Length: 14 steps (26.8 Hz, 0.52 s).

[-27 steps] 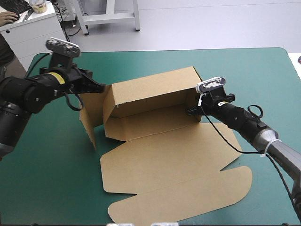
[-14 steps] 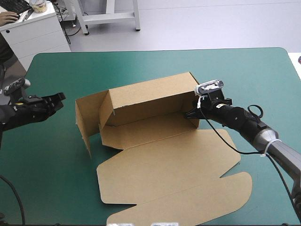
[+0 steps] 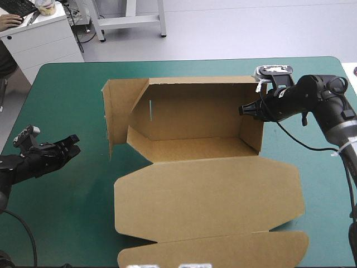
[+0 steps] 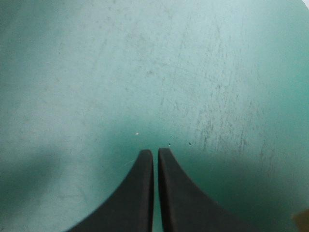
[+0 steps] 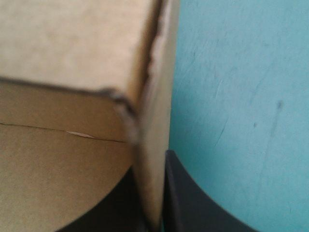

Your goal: Fold the box

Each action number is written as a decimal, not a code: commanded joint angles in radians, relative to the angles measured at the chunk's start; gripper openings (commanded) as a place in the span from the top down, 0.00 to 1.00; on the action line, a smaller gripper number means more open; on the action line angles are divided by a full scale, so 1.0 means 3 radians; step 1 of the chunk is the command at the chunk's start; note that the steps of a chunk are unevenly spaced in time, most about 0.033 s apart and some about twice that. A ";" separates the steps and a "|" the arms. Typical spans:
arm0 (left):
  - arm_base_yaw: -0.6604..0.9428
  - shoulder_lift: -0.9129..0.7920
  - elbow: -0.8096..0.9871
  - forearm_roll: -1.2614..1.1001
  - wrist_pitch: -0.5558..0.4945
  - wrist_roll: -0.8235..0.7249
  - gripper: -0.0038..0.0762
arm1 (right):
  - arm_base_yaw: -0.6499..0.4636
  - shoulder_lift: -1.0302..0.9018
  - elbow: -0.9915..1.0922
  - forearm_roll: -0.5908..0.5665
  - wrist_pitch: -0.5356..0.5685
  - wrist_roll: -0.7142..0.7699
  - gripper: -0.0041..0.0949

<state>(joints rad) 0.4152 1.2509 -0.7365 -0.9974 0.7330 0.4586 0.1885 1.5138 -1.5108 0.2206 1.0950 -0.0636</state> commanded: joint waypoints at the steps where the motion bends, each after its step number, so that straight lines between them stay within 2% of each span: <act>1: 0.0009 -0.0096 -0.0082 -0.0191 -0.0030 -0.0006 0.95 | -0.0010 0.0059 -0.0160 0.0075 0.0446 0.0049 0.95; 2: 0.0009 -0.0096 -0.0082 -0.0191 -0.0022 -0.0006 0.96 | -0.0010 0.0110 -0.0150 0.0065 0.0530 0.0056 0.95; 9: 0.0009 -0.0096 -0.0082 -0.0191 0.0026 -0.0020 0.96 | -0.0010 0.0385 -0.0107 0.0082 0.0529 0.0078 0.96; 14: 0.0009 -0.0096 -0.0082 -0.0191 0.0026 -0.0020 0.96 | -0.0010 0.0597 -0.0114 0.0090 0.0410 0.0028 0.96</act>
<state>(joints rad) 0.4152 1.2509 -0.7365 -0.9980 0.7396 0.4566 0.1885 1.7017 -1.5255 0.2237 1.2177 -0.0449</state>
